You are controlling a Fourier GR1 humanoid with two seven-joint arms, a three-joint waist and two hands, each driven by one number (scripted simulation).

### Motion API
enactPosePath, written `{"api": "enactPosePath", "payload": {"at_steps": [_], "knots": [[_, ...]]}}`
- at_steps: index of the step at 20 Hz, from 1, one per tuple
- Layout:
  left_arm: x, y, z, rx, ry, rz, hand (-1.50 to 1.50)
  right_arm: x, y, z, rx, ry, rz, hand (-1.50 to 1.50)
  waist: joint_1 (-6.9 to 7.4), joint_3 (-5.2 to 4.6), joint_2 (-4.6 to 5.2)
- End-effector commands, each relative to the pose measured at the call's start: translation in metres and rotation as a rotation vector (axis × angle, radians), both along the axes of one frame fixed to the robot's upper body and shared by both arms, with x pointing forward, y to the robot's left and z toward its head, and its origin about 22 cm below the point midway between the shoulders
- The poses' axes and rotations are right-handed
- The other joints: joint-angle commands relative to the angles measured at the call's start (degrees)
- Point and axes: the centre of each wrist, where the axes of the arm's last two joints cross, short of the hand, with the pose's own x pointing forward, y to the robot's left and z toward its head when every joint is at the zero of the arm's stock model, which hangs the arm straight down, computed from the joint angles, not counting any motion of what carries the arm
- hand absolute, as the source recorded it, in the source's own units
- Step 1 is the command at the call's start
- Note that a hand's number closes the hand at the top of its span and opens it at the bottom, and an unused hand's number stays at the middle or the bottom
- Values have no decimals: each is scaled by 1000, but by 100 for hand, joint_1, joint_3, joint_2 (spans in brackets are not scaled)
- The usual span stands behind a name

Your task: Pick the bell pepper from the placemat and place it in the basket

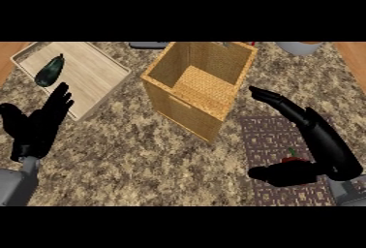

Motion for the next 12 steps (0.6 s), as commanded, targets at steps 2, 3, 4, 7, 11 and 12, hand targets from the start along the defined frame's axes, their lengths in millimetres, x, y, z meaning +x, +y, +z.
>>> {"api": "enactPosePath", "payload": {"at_steps": [2,3,4,7,11,12], "knots": [[-2,9,-2,-3,17,19,0,-1,-13,56,-312,80,-176,-150,-59,-29,-49],[1,8,-3,12,7,26,0,-2,-12,59,-393,84,-200,-150,-74,-28,-38],[1,8,-1,12,2,28,0,0,-21,72,-471,52,-276,-150,-93,-30,-49],[3,7,-3,0,23,9,0,3,-32,109,-643,59,-458,-150,-117,-41,-39],[8,2,0,-9,6,12,0,-6,-31,157,-707,180,-471,-150,-31,-11,-18],[5,-5,-2,3,20,-11,0,3,-42,174,-728,216,-460,-150,39,-9,-7]]}}
